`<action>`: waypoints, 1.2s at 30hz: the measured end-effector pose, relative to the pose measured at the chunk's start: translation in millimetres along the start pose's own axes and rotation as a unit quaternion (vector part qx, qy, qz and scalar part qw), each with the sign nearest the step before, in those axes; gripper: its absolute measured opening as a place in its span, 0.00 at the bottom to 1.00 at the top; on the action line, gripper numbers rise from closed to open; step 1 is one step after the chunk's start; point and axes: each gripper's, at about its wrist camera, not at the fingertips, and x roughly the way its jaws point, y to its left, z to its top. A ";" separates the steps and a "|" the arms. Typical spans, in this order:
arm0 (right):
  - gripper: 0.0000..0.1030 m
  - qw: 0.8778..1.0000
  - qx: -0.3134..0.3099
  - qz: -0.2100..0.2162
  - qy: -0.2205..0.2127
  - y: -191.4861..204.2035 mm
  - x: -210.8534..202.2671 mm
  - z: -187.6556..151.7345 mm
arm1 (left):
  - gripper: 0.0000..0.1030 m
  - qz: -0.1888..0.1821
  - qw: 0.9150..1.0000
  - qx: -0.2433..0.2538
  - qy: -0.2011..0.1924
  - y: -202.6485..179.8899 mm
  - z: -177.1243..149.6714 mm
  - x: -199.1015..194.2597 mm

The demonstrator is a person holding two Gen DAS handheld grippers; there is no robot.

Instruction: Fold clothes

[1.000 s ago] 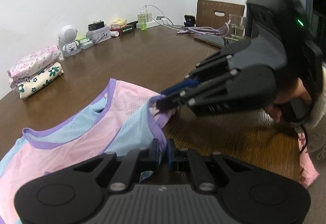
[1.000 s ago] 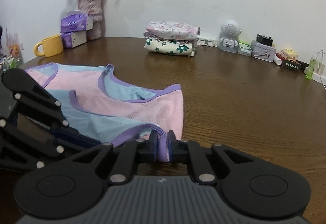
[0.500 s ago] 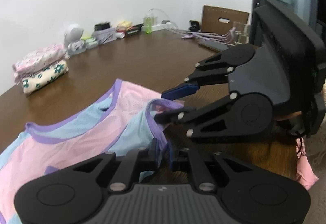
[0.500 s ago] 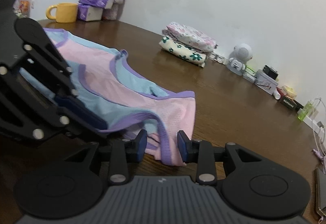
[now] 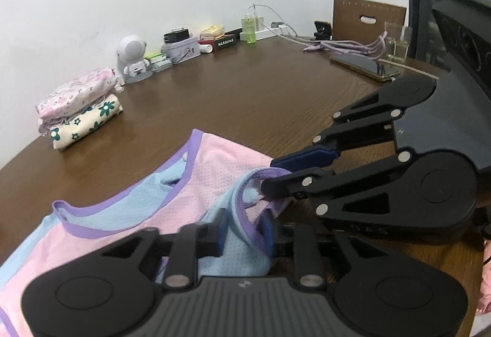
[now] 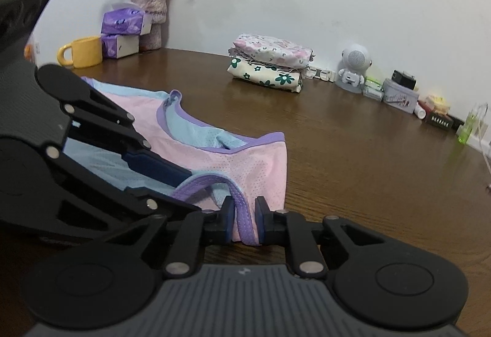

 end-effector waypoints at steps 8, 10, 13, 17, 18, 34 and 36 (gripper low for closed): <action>0.16 1.000 -0.012 -0.002 -0.007 2.4 -2.0 -2.0 | 0.02 -0.062 0.997 -0.044 0.001 18.2 1.9 -9.5; 0.16 0.999 -0.038 -0.005 -0.007 9.7 -3.2 -3.1 | 0.02 -0.075 0.995 -0.065 0.000 25.3 3.1 -10.6; 0.16 0.997 -0.077 -0.019 -0.004 20.9 -2.8 -4.2 | 0.02 -0.074 0.995 -0.065 -0.001 26.5 3.7 -12.1; 0.16 0.995 -0.094 -0.032 -0.005 24.1 -0.4 -2.1 | 0.02 -0.073 0.996 -0.044 0.010 20.0 -0.7 -9.3; 0.16 0.995 -0.091 -0.033 -0.006 23.2 -0.8 -1.2 | 0.02 -0.073 0.996 -0.041 0.014 18.2 -2.6 -7.5; 0.28 0.999 -0.002 0.015 -0.030 -1.4 -31.7 1.0 | 0.37 -0.095 0.992 -0.088 -0.012 33.0 -8.3 -24.6; 0.27 1.000 -0.016 0.012 -0.017 2.1 -23.1 -0.8 | 0.37 -0.092 0.990 -0.109 -0.020 42.1 -9.3 -31.2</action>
